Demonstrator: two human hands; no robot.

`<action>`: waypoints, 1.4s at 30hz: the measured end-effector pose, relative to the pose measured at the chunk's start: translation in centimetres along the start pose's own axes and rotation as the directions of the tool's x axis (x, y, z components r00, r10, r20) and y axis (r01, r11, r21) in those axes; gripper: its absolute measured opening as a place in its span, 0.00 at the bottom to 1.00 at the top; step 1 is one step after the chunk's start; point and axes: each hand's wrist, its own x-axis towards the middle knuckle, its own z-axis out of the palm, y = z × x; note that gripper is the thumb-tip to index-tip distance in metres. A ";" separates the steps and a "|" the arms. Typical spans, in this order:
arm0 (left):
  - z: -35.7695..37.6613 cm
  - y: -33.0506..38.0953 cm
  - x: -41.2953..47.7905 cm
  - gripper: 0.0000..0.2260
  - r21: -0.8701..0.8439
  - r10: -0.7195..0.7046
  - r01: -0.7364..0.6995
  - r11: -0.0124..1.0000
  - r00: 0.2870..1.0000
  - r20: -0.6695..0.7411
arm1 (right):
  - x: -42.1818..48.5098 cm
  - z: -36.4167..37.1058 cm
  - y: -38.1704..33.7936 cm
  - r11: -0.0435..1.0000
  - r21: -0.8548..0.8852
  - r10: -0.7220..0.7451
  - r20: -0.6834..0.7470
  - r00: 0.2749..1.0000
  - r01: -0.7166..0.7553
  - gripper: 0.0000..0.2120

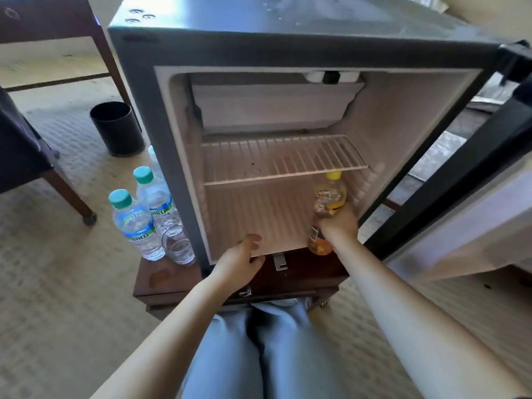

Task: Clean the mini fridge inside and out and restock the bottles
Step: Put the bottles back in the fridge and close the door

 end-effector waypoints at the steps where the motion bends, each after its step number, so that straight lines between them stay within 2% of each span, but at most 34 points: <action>1: 0.4 0.1 -0.1 0.19 0.000 0.007 -0.007 1.000 1.000 0.008 | 0.2 0.0 -0.1 1.000 -0.030 -0.008 0.024 1.000 0.009 0.20; 3: 1.1 0.2 -0.4 0.19 0.000 0.022 -0.022 1.000 0.999 0.023 | 0.4 0.3 -0.5 0.999 -0.047 -0.015 0.052 0.999 0.017 0.25; 6: 1.0 0.0 -0.7 0.20 0.019 0.045 -0.045 0.999 0.998 0.032 | 0.7 1.0 -1.3 0.999 -0.006 -0.048 0.008 0.999 0.049 0.23; 8: 0.4 -0.4 -0.8 0.21 0.049 0.066 -0.067 0.997 0.998 0.019 | 0.9 1.4 -2.0 0.995 0.090 -0.042 -0.007 0.999 0.042 0.21; 10: -0.5 -0.6 -0.8 0.21 0.057 0.086 -0.085 0.995 0.996 -0.005 | 1.1 1.7 -2.5 0.990 0.135 -0.043 -0.033 0.999 0.047 0.23; 16: -1.4 -1.0 -0.4 0.20 0.028 0.087 -0.086 0.996 0.995 -0.050 | 0.8 2.1 -1.9 0.992 0.095 -0.084 -0.056 0.995 0.089 0.34; 21: -1.9 -1.3 -1.0 0.20 0.026 0.088 -0.087 0.996 0.994 -0.070 | -0.6 2.2 -1.1 0.998 0.062 -0.032 -0.015 0.999 0.033 0.37; 24: -2.9 -1.7 -2.4 0.18 0.037 0.094 -0.091 0.995 0.991 -0.097 | -2.9 2.4 -1.0 0.996 0.080 -0.035 -0.057 0.998 0.039 0.30; 27: -4.4 -2.5 -4.3 0.16 0.059 0.087 -0.080 0.995 0.986 -0.141 | -6.1 3.1 -1.6 0.985 0.091 -0.138 -0.117 0.983 0.149 0.22; 32: -7.4 -4.6 -8.3 0.10 0.098 0.052 -0.027 0.995 0.963 -0.264 | -10.0 4.1 -3.9 0.971 0.027 -0.235 -0.099 0.967 0.238 0.22; 35: -9.4 -6.2 -10.5 0.08 0.093 0.020 0.015 0.996 0.932 -0.362 | -11.9 4.3 -4.1 0.948 -0.056 -0.317 -0.080 0.945 0.313 0.18; 39: -12.9 -7.6 -11.4 0.08 0.046 -0.072 0.113 0.993 0.848 -0.524 | -14.6 5.1 -4.6 0.884 -0.110 -0.461 -0.038 0.887 0.454 0.12; 40: -13.8 -7.8 -11.3 0.08 0.023 -0.084 0.118 0.993 0.818 -0.569 | -14.8 5.2 -4.7 0.889 -0.097 -0.452 -0.045 0.891 0.447 0.11; 42: -15.4 -8.2 -10.8 0.12 -0.024 -0.103 0.117 0.993 0.742 -0.662 | -14.0 5.1 -4.5 0.944 -0.019 -0.331 -0.080 0.940 0.331 0.12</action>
